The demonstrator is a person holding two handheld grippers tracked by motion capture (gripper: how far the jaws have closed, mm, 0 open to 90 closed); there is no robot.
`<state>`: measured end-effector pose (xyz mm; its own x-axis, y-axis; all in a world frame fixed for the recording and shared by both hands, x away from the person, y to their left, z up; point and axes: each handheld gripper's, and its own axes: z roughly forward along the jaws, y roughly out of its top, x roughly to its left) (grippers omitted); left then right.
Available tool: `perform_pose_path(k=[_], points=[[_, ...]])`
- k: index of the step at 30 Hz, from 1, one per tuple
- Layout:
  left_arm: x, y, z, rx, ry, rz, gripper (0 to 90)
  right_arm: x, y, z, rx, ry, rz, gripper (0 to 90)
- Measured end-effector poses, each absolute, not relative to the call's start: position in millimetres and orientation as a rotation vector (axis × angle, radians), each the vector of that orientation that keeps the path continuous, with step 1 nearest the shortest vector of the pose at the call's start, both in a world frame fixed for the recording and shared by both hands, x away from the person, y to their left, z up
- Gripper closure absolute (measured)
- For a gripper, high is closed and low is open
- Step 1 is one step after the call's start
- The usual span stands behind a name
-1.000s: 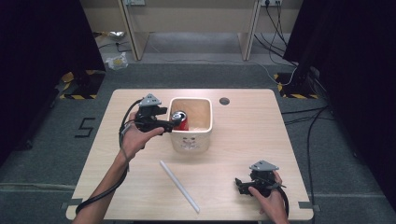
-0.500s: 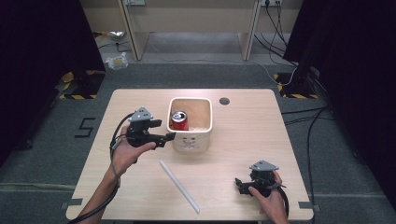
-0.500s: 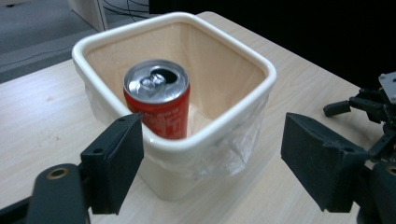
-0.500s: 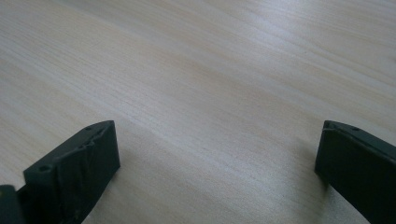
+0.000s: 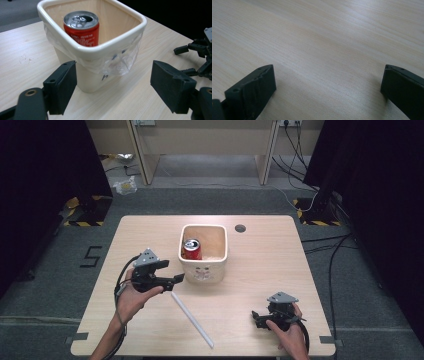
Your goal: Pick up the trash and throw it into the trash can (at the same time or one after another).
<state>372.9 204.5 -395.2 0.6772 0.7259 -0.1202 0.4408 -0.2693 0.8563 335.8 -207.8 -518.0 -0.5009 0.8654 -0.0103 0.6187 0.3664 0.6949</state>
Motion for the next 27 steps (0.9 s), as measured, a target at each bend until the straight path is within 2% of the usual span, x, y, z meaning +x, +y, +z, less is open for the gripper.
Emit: perform_pose_path(k=[17,27], points=[[353.2,189.9,-454.0,1.959,0.985,0.339,21.6,335.9,-207.8,-518.0,1.295,2.258,0.905,0.0],[345.4,187.8,-476.0,1.962,1.013,0.328,24.8,335.8,-207.8,-518.0,1.296,2.258,0.905,0.0]])
